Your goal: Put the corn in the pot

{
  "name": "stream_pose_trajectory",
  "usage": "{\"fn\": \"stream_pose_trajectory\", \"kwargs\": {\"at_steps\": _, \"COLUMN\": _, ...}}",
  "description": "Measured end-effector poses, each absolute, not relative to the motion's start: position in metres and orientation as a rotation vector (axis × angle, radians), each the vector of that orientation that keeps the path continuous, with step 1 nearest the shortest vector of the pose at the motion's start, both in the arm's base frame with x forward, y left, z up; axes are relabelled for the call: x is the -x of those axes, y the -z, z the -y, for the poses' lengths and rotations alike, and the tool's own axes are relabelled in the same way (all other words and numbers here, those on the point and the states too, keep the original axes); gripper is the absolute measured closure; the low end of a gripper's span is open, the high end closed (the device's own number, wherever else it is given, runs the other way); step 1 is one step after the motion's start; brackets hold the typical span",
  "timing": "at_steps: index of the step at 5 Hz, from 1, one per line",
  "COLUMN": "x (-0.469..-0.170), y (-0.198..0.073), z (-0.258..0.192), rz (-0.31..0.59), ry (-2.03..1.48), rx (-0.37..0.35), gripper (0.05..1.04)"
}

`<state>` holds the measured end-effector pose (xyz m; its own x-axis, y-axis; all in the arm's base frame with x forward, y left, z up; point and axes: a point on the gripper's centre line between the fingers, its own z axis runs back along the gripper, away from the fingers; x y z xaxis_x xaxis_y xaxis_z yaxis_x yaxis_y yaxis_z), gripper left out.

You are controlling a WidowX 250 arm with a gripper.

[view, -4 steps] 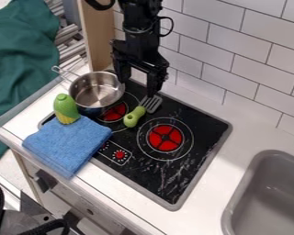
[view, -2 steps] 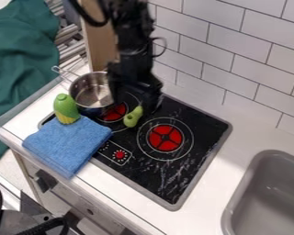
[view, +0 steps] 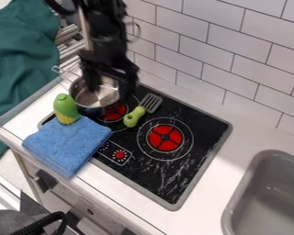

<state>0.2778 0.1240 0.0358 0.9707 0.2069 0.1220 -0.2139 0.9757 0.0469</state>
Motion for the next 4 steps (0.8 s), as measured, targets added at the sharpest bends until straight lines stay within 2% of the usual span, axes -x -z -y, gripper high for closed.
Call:
{"fn": "stream_pose_trajectory", "kwargs": {"at_steps": 1, "x": -0.260, "y": -0.048, "z": -0.152, "rz": 0.115, "ry": -0.328, "rx": -0.105, "gripper": 0.079}}
{"fn": "stream_pose_trajectory", "kwargs": {"at_steps": 2, "x": -0.241, "y": -0.049, "z": -0.181, "rz": 0.104, "ry": -0.410, "rx": -0.120, "gripper": 0.079}}
{"fn": "stream_pose_trajectory", "kwargs": {"at_steps": 3, "x": -0.234, "y": -0.039, "z": -0.191, "rz": 0.073, "ry": -0.415, "rx": -0.110, "gripper": 0.079}}
{"fn": "stream_pose_trajectory", "kwargs": {"at_steps": 4, "x": -0.235, "y": -0.018, "z": -0.184, "rz": 0.017, "ry": -0.395, "rx": -0.077, "gripper": 0.079}}
